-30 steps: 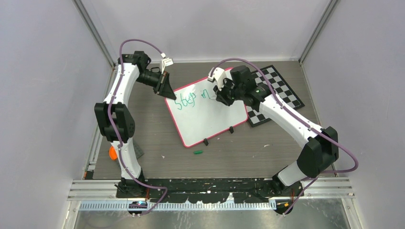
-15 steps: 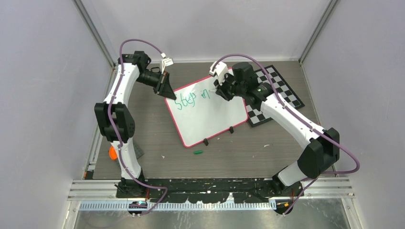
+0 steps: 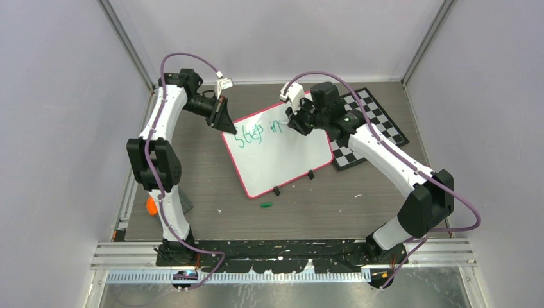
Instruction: Write a sentence on the whiteboard
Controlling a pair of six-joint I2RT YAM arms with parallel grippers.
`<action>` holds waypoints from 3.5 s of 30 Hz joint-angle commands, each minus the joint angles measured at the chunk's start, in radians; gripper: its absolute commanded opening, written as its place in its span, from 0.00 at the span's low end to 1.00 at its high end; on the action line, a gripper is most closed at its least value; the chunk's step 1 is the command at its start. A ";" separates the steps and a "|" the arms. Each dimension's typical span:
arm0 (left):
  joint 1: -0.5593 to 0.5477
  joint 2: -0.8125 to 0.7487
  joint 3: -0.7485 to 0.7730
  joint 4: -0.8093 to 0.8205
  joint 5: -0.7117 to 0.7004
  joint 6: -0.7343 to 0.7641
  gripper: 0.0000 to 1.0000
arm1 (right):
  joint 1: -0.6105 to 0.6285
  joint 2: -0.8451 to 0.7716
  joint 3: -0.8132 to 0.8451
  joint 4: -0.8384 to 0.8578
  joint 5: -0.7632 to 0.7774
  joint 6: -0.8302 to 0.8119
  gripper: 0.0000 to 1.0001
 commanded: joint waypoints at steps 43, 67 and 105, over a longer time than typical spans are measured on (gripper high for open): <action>-0.019 -0.012 0.000 0.007 -0.046 0.010 0.01 | -0.042 0.028 0.059 0.074 -0.014 -0.006 0.00; -0.019 -0.010 -0.008 0.008 -0.042 0.013 0.01 | -0.043 -0.064 -0.068 -0.017 -0.028 -0.027 0.00; -0.026 -0.017 -0.020 0.011 -0.033 0.021 0.01 | -0.068 -0.020 0.041 0.030 0.019 -0.023 0.00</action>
